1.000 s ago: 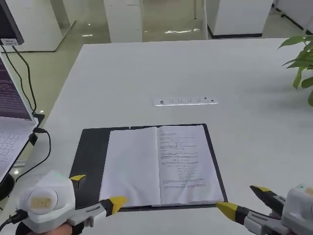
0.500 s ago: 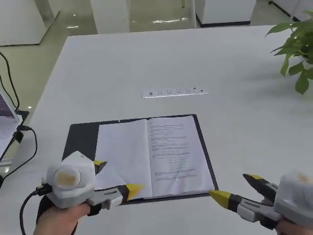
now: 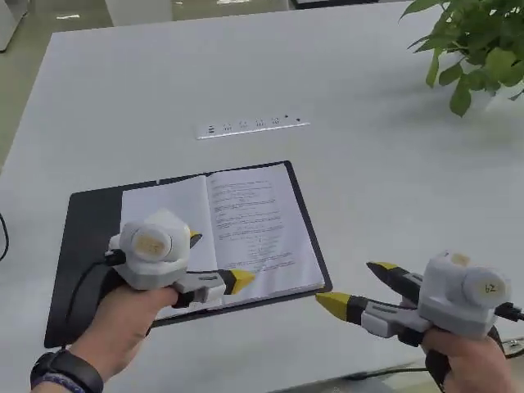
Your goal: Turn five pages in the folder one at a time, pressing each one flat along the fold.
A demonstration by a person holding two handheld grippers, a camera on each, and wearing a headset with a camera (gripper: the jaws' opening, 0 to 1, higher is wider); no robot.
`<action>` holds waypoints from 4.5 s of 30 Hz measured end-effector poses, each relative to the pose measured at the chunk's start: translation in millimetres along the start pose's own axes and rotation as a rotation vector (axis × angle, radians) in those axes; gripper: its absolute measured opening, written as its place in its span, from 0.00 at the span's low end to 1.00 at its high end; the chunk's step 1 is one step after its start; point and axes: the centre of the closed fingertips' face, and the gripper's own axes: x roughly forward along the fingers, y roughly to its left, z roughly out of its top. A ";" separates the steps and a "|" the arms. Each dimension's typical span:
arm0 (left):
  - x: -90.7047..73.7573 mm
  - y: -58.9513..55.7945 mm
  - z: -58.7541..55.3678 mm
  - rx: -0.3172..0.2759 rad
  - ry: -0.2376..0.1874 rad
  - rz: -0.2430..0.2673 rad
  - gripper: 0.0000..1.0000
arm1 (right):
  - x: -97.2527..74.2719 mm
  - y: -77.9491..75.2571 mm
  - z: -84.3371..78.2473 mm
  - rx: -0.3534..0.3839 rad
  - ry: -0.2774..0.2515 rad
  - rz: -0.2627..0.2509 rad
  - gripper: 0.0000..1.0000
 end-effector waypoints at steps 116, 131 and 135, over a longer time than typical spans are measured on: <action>124.6 -53.2 -25.3 0.109 0.126 -0.092 0.69 | 94.4 -31.5 -15.9 0.461 0.019 0.317 0.18; 85.5 -39.7 -30.2 0.088 0.106 -0.031 0.70 | 88.2 -23.3 -18.3 0.445 0.017 0.291 0.00; 71.0 -26.1 -26.5 -0.005 0.057 0.003 0.71 | 90.3 -19.0 -14.6 0.431 0.015 0.285 0.00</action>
